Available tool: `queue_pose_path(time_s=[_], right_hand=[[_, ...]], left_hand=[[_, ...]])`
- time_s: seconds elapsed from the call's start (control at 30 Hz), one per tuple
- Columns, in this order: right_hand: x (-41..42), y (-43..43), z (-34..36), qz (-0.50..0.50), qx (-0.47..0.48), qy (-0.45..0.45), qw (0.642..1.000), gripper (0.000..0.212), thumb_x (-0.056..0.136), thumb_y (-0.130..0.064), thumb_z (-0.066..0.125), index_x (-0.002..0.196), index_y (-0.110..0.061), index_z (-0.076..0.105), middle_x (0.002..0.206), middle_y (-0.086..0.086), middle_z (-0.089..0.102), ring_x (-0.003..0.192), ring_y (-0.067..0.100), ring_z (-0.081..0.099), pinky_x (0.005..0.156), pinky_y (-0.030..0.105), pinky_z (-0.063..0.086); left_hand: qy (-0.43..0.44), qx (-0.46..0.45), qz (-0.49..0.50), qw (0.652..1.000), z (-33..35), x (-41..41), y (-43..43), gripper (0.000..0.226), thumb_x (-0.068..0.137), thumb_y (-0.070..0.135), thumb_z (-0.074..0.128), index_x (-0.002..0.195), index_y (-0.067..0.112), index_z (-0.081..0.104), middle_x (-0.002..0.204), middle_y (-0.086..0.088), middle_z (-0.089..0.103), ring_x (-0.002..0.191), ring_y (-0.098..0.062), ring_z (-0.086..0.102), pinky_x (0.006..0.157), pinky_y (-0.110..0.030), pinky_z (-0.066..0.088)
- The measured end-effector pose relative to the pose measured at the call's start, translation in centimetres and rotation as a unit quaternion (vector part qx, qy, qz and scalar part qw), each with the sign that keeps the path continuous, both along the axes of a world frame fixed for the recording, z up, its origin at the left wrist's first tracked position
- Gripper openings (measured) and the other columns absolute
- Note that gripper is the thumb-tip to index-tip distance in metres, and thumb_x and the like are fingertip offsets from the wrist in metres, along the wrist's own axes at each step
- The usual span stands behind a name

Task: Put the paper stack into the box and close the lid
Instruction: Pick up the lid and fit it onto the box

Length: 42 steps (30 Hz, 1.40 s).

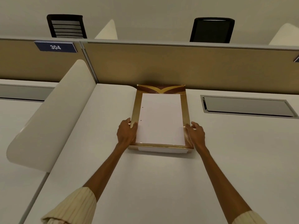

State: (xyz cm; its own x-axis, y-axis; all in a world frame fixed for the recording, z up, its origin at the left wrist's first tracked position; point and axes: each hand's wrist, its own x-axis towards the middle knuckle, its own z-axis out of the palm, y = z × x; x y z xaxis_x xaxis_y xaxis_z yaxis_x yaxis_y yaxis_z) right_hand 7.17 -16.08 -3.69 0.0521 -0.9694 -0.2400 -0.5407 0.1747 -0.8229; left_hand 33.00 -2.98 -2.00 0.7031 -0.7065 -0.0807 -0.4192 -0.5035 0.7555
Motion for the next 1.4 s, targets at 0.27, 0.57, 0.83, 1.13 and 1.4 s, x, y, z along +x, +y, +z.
queue_pose_path(time_s=[0.27,0.57,0.83,1.13,1.4], right_hand=[[4.2,-8.0,1.6,-0.084,0.043,-0.070,0.993,0.037,0.098,-0.039,0.051,0.091,-0.005,0.062,0.098,0.018,0.068,0.096,0.036,0.067,0.093,0.043,0.052],[5.9,-13.2,-0.2,-0.127,0.028,0.021,0.991,0.037,0.097,-0.036,0.054,0.105,-0.003,0.068,0.103,0.015,0.072,0.081,0.023,0.062,0.072,0.030,0.047],[6.3,-12.8,-1.0,-0.138,-0.006,0.040,0.990,0.038,0.096,-0.035,0.056,0.104,-0.001,0.070,0.101,0.017,0.073,0.093,0.033,0.070,0.075,0.034,0.050],[7.1,-10.8,-0.9,-0.088,-0.055,0.134,0.986,0.044,0.102,-0.035,0.041,0.123,-0.002,0.061,0.123,0.018,0.065,0.110,0.034,0.064,0.095,0.041,0.051],[6.5,-7.4,-0.9,0.071,-0.197,0.210,0.955,0.053,0.101,-0.033,0.042,0.148,-0.010,0.036,0.153,0.014,0.040,0.140,0.033,0.040,0.116,0.049,0.029]], left_hand=[[0.117,-0.044,0.099,0.987,0.4,4.1,-7.9,0.028,0.097,0.019,0.058,0.110,-0.003,0.072,0.108,-0.020,0.074,0.100,-0.035,0.071,0.085,-0.034,0.056],[0.083,0.003,0.127,0.988,-1.3,6.8,-13.3,0.037,0.097,0.031,0.059,0.114,0.000,0.070,0.112,-0.017,0.072,0.102,-0.035,0.070,0.093,-0.041,0.057],[0.030,-0.019,0.155,0.987,-1.9,5.6,-13.0,0.034,0.099,0.031,0.054,0.114,0.006,0.072,0.114,-0.013,0.074,0.101,-0.033,0.071,0.091,-0.040,0.056],[-0.055,-0.006,0.073,0.996,-2.1,3.9,-11.8,0.039,0.101,0.035,0.046,0.127,0.008,0.059,0.130,-0.015,0.061,0.116,-0.032,0.062,0.101,-0.041,0.050],[-0.223,0.015,-0.047,0.973,-2.0,0.9,-10.0,0.045,0.101,0.027,0.047,0.141,0.008,0.049,0.146,-0.016,0.051,0.133,-0.033,0.051,0.115,-0.048,0.038]])
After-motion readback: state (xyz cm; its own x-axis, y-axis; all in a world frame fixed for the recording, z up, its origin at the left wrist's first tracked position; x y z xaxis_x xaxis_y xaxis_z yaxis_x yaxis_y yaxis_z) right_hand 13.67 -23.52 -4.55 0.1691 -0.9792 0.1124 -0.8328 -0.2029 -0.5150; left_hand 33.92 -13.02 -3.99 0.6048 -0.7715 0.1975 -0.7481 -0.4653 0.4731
